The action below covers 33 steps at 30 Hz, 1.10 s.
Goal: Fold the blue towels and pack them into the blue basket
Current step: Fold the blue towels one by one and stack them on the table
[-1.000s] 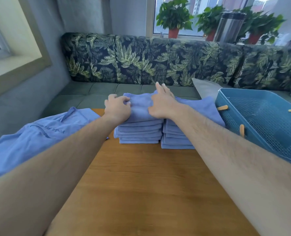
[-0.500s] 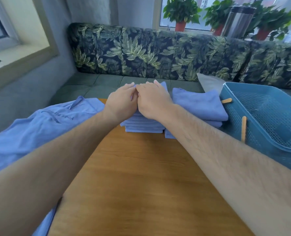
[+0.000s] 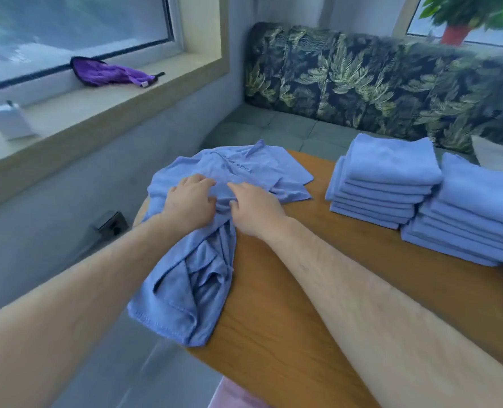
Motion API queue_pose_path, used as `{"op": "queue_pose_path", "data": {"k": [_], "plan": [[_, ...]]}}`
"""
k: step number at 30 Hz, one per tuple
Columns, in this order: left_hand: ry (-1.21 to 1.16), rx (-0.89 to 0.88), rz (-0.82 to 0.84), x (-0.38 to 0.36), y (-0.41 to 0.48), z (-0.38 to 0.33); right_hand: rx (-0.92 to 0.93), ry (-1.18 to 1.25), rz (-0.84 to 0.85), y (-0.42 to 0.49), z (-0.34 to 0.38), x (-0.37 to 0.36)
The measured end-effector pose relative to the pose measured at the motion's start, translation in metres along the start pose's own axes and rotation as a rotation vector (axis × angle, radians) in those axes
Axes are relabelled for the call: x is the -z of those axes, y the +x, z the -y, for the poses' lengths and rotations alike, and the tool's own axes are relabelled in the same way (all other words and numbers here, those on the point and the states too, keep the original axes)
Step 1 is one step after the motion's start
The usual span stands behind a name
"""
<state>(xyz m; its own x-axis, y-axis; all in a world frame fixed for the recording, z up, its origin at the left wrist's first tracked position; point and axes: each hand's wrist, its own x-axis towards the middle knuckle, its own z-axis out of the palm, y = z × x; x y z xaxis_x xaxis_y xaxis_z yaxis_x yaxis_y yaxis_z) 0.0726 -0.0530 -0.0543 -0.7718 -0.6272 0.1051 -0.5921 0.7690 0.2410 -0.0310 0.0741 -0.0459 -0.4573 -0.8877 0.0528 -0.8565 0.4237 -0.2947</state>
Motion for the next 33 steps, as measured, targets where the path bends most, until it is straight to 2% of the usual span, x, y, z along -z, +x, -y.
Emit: {"op": "queue_pose_path", "data": {"k": [5, 9, 13, 17, 19, 21, 24, 27, 33], "plan": [[0.024, 0.048, 0.084, -0.001, -0.001, 0.034, -0.029, 0.025, 0.05, 0.01, 0.013, -0.023], [0.034, -0.017, 0.025, -0.002, 0.009, 0.036, -0.06, 0.06, 0.056, 0.016, 0.011, -0.032], [-0.024, -0.03, -0.052, -0.003, 0.015, 0.034, -0.119, 0.159, -0.042, 0.016, 0.009, -0.034], [-0.216, -0.116, -0.203, 0.011, 0.007, 0.012, -0.3, 0.474, -0.146, 0.01, 0.003, -0.026], [-0.336, -0.19, -0.232, 0.021, -0.002, -0.009, -0.305, 0.726, -0.126, 0.004, 0.0, -0.018], [-0.41, -0.242, -0.234, 0.031, -0.01, -0.033, -0.279, 0.897, -0.176, -0.008, -0.001, -0.006], [-0.452, -0.295, -0.259, 0.044, -0.02, -0.067, -0.268, 0.909, -0.344, -0.029, -0.01, 0.016], [-0.503, -0.345, -0.277, 0.058, -0.032, -0.101, -0.28, 0.919, -0.418, -0.054, -0.024, 0.044], [-0.65, -0.473, -0.24, 0.074, -0.069, -0.188, -0.282, 0.77, -0.58, -0.14, -0.064, 0.109]]}}
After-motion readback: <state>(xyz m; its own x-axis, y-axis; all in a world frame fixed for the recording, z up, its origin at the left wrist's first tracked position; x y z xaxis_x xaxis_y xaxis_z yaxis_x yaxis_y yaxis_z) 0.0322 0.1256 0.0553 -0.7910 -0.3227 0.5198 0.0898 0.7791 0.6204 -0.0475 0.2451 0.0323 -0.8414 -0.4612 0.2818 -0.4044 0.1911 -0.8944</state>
